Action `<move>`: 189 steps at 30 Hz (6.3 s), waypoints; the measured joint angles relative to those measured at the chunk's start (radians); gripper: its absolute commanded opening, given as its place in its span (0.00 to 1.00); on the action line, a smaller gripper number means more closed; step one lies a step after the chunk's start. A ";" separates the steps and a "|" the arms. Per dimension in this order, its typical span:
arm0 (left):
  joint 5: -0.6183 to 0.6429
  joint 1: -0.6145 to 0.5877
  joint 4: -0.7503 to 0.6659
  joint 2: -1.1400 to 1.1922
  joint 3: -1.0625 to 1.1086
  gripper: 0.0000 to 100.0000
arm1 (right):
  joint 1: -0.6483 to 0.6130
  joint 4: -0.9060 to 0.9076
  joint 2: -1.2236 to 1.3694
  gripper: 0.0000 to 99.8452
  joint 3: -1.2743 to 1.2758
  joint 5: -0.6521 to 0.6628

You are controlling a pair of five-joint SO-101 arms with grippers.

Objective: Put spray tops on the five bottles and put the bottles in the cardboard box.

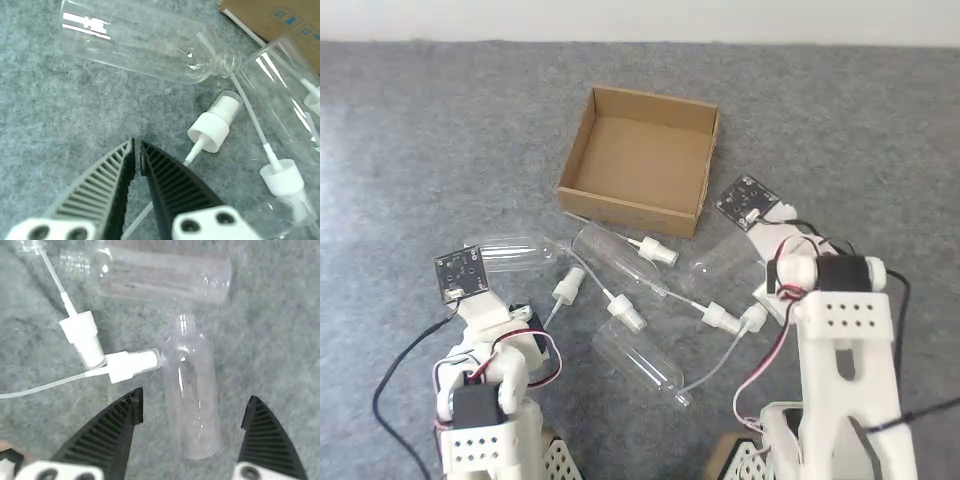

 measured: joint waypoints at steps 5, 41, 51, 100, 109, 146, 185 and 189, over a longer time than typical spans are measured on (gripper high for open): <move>0.000 0.000 0.000 0.000 0.000 0.02 | 0.000 -0.029 0.092 0.29 0.000 0.003; 0.000 0.000 0.000 0.000 0.000 0.02 | 0.055 -0.215 0.448 0.29 -0.060 0.006; 0.000 0.000 0.000 0.000 0.000 0.02 | 0.103 -0.215 0.555 0.29 -0.117 0.009; 0.000 0.000 0.000 0.000 0.000 0.02 | 0.069 -0.278 0.555 0.26 -0.115 0.078; 0.000 0.000 0.000 0.000 0.000 0.02 | 0.069 -0.278 0.555 0.26 -0.098 0.078; 0.000 0.000 0.000 0.000 0.000 0.02 | 0.011 0.054 0.100 0.14 -0.089 0.014; 0.000 0.000 0.000 0.000 0.000 0.02 | -0.304 -0.249 -0.559 0.14 0.192 -0.502; 0.000 0.000 0.000 0.000 0.000 0.02 | -0.304 -0.265 -0.635 0.14 0.262 -0.502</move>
